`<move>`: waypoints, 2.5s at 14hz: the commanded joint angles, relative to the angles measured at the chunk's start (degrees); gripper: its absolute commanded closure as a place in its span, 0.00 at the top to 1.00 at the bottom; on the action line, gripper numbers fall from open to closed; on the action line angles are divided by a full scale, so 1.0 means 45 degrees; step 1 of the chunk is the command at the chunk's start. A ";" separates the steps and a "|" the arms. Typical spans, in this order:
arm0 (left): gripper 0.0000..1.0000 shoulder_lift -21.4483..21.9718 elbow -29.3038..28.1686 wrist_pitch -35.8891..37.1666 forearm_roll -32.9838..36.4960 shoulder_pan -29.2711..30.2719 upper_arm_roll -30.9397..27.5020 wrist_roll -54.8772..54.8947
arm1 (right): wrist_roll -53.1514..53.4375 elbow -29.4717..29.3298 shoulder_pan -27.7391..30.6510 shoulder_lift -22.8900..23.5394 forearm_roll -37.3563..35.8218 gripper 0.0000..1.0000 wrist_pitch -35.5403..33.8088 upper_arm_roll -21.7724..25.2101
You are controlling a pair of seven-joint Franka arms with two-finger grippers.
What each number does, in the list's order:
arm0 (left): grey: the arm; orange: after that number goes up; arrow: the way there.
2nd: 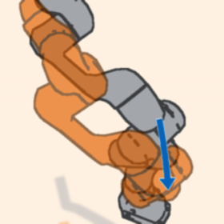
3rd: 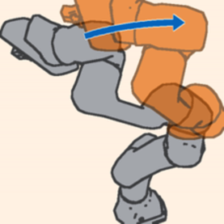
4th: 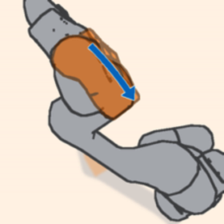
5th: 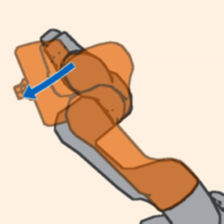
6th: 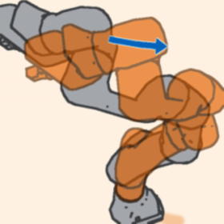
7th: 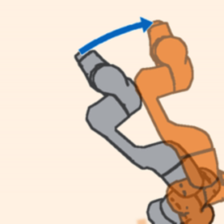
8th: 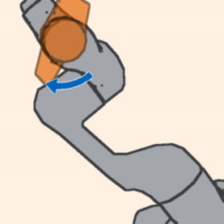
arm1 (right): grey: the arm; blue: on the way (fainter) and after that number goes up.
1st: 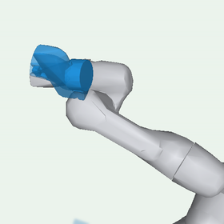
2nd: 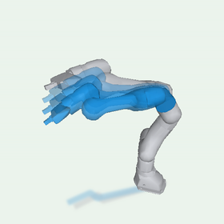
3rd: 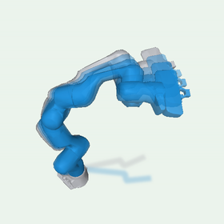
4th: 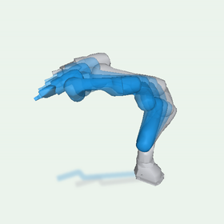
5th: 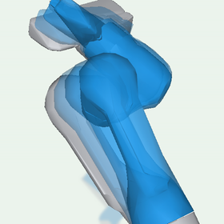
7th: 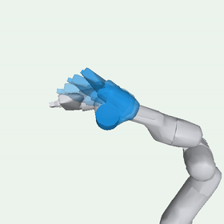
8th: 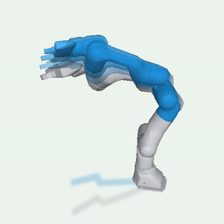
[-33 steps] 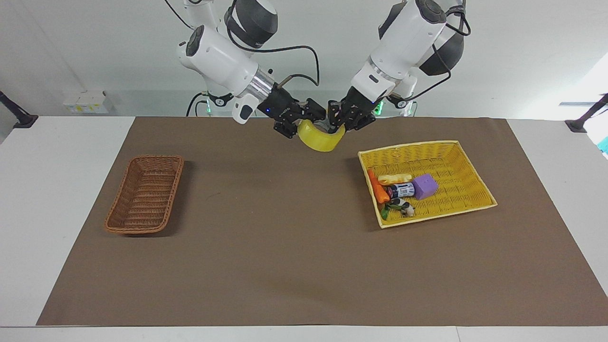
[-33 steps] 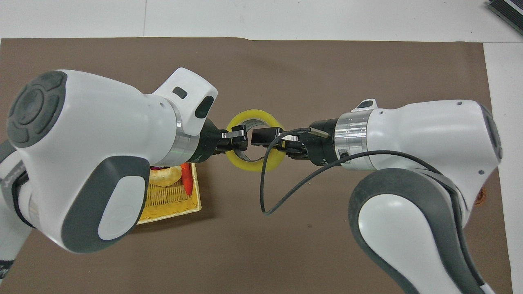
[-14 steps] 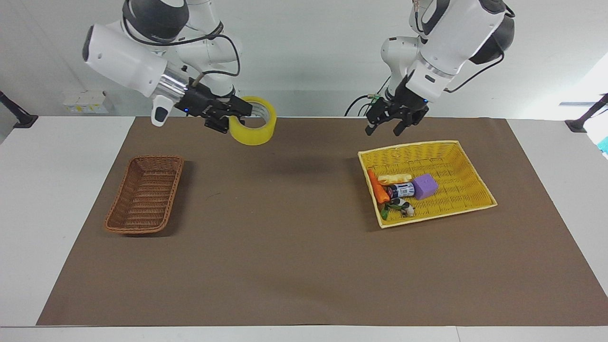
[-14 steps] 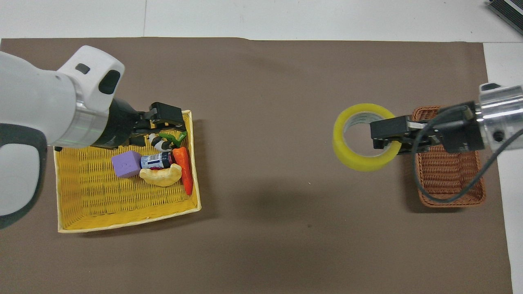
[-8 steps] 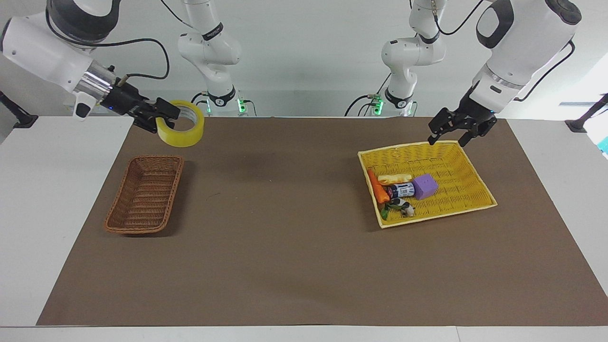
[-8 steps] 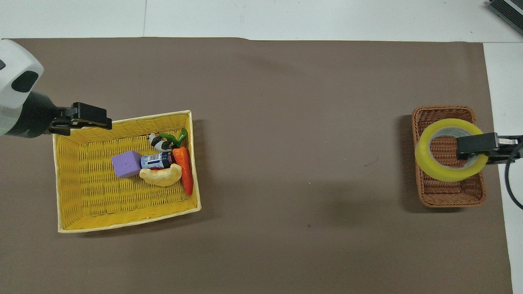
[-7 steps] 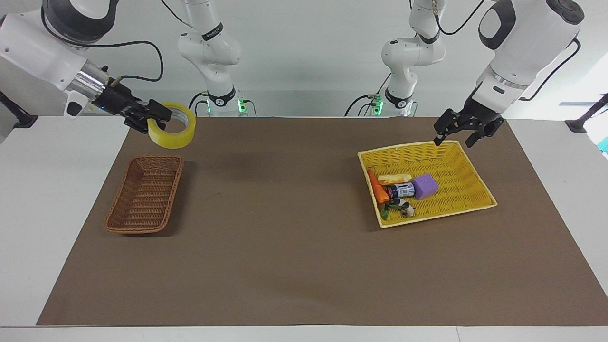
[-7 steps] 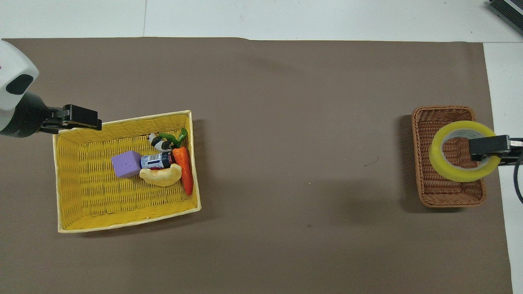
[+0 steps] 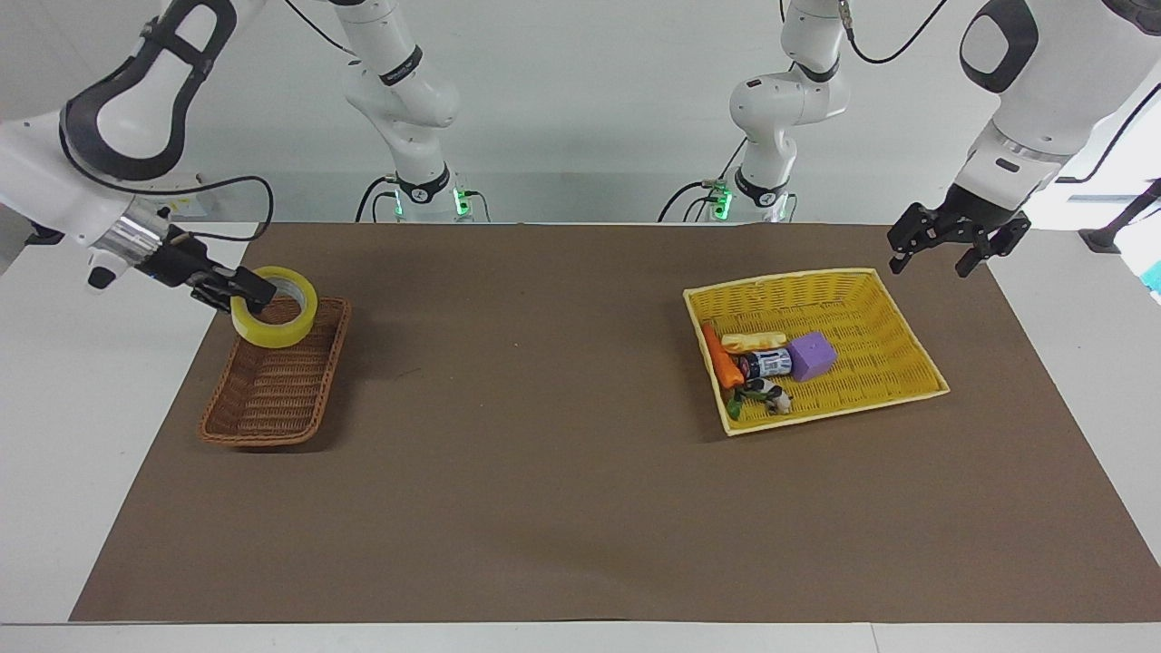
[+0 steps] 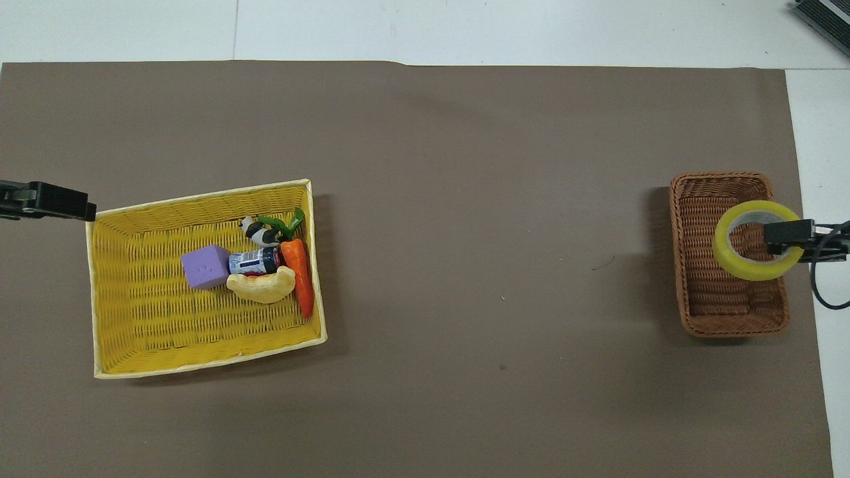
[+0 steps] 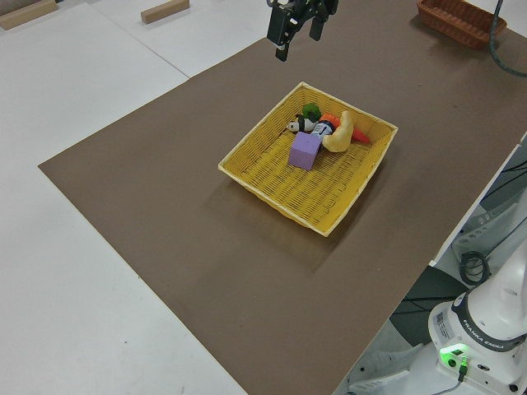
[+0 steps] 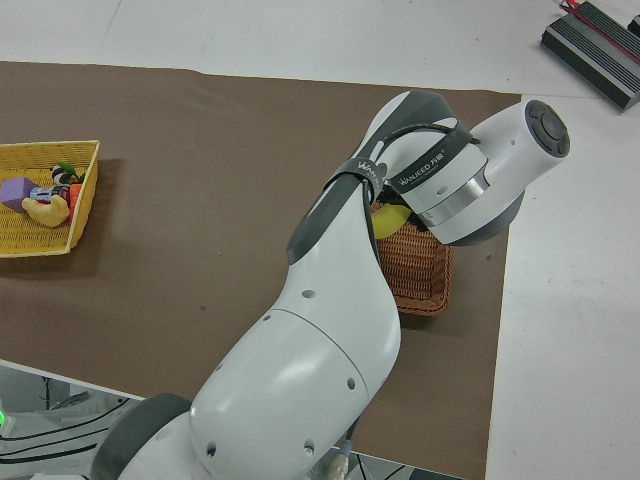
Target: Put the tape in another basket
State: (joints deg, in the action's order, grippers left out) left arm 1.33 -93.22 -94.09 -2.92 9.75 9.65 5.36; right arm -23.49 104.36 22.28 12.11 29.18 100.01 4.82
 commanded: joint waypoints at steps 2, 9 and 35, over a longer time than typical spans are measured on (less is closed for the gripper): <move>1.00 -0.0099 0.1044 0.1723 0.0356 0.0100 0.0159 0.0058 | -0.0619 -0.0165 0.0243 0.0743 0.0192 0.00 0.0586 -0.0230; 1.00 -0.0061 0.1145 0.1747 0.0708 0.0100 0.0160 0.0019 | -0.1988 0.0128 0.0380 0.1683 0.0468 0.00 0.1582 -0.0230; 1.00 -0.0042 0.1145 0.1768 0.0728 0.0061 0.0179 0.0039 | 0.0526 -0.2780 -0.2723 -0.0307 -0.5112 1.00 0.1956 -0.0484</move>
State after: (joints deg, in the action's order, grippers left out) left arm 1.33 -88.84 -86.96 -0.77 9.77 10.29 5.36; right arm -24.69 93.43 11.83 12.23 11.27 108.67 3.04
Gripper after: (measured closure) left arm 0.000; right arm 0.000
